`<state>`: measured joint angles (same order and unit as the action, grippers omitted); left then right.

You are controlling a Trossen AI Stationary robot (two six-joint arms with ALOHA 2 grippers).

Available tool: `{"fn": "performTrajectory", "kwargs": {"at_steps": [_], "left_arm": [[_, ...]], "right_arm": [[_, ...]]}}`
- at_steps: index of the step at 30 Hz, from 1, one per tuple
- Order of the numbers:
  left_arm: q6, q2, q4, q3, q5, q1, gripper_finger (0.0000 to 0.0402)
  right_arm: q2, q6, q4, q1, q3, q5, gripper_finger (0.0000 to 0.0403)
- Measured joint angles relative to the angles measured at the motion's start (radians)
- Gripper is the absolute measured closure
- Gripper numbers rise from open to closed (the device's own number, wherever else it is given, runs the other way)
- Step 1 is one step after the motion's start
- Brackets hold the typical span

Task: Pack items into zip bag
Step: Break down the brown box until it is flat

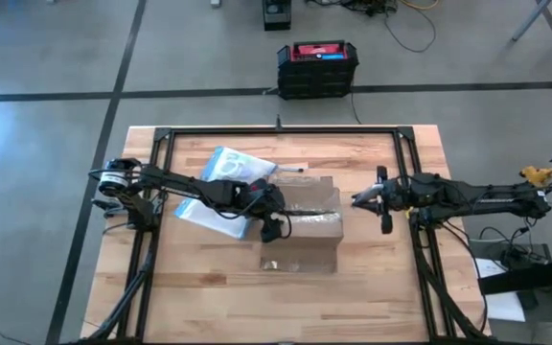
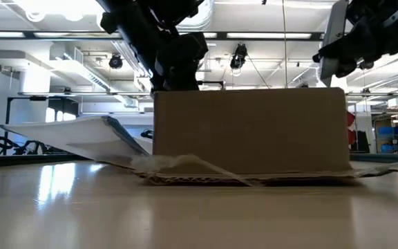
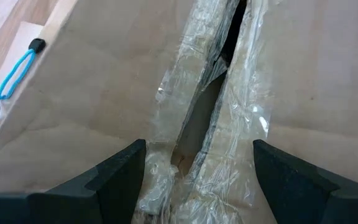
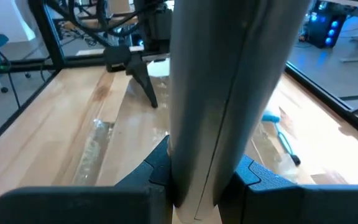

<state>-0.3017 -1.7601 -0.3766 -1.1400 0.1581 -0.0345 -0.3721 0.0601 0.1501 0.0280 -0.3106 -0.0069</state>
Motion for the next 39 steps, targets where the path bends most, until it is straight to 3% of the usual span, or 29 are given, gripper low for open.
{"fn": "performTrajectory", "kwargs": {"at_steps": [6,11,14,17,23,29,34,39], "left_arm": [[-0.026,0.053,0.093,0.010,0.008,0.000,0.0125],[0.019,0.110,0.271,-0.003,0.034,0.011,0.0125],[0.070,0.088,0.329,-0.042,-0.027,0.039,0.0125],[0.125,0.023,0.329,-0.101,-0.120,0.080,0.0125],[0.310,-0.111,0.334,-0.212,-0.204,0.119,0.0125],[0.332,-0.193,0.351,-0.267,-0.318,0.140,0.0125],[0.350,-0.238,0.354,-0.271,-0.335,0.165,0.0125],[0.352,-0.244,0.346,-0.272,-0.314,0.243,0.0125]], "right_arm": [[-0.029,0.177,-0.005,0.000,-0.035,0.067,0.0346],[-0.043,0.212,0.004,-0.060,-0.052,0.259,0.0346],[-0.044,0.271,0.042,-0.108,-0.072,0.398,0.0346],[-0.058,0.383,0.101,-0.137,-0.085,0.471,0.0346],[-0.105,0.589,0.216,-0.141,-0.095,0.490,0.0346],[-0.137,0.657,0.204,-0.139,-0.096,0.509,0.0346],[-0.186,0.669,0.212,-0.139,-0.151,0.513,0.0346],[-0.277,0.629,0.218,-0.139,-0.232,0.591,0.0346]]}}
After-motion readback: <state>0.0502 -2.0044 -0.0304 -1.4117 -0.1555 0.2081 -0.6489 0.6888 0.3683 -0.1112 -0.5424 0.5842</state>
